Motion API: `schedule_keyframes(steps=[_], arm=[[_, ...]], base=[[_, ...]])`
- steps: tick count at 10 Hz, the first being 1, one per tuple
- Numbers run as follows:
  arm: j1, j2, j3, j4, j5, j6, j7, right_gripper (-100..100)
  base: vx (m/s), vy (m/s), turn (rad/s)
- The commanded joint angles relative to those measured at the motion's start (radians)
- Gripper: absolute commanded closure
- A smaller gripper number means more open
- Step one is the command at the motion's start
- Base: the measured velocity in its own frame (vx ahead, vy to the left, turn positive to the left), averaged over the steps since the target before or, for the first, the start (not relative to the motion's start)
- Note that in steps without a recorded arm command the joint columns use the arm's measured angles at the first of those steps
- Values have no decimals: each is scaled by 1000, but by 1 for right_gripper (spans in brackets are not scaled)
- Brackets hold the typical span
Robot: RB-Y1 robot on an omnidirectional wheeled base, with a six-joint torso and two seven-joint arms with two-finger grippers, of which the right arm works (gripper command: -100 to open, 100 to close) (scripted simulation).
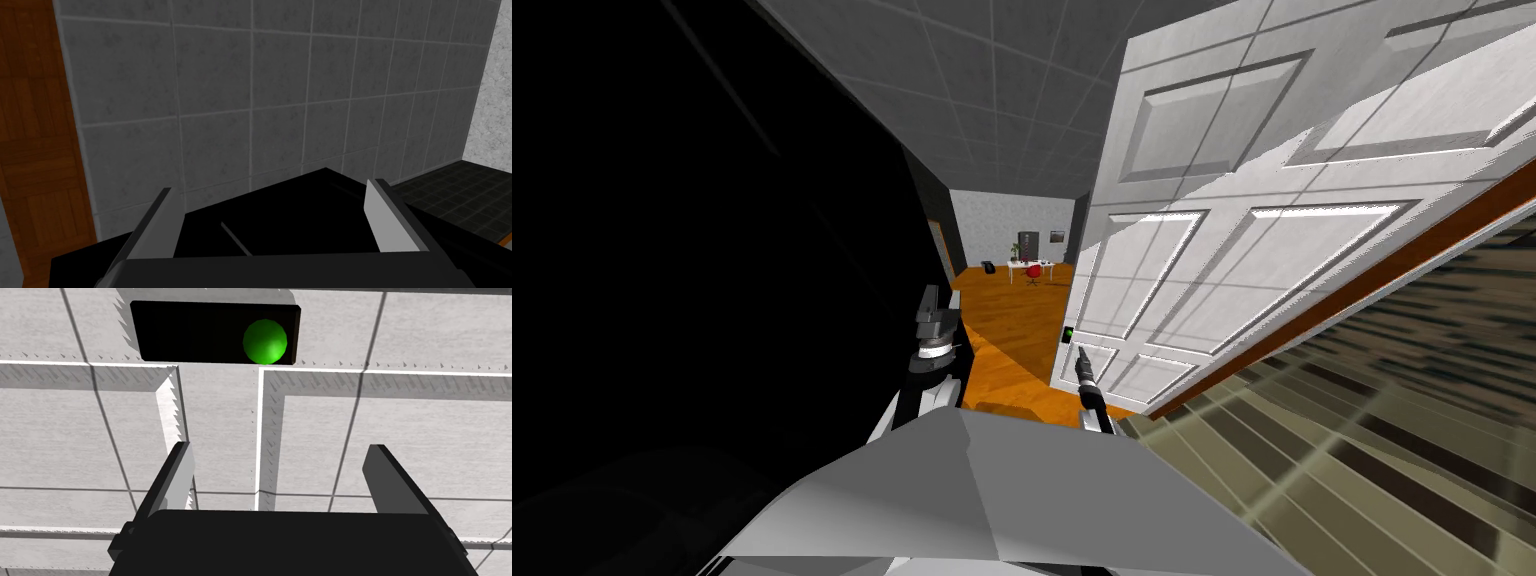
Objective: Push the door open
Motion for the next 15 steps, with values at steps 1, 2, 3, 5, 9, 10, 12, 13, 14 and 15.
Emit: schedule_keyframes(steps=[1,2,3,5,9,10,12,13,14,15], arm=[[-2,12,-1,0,-3,2,-1,-100],[1,7,0,-2,-2,2,-1,-100],[3,1,-3,0,-3,-4,0,-100],[4,-3,-6,2,-4,-9,1,-100],[9,-1,-15,8,-8,-26,5,-100],[9,2,-16,9,-9,-29,6,-100],[9,4,-17,11,-9,-31,6,-100],[9,4,-17,11,-9,-31,6,100],[9,4,-17,11,-9,-31,6,100],[9,4,-17,11,-9,-31,6,100]], base=[[-213,98,-36],[-87,47,-12],[116,-5,25],[185,-13,27],[224,-12,31],[202,-34,25],[147,-4,13],[-20,0,-4],[-36,-1,10],[-24,-1,5]])
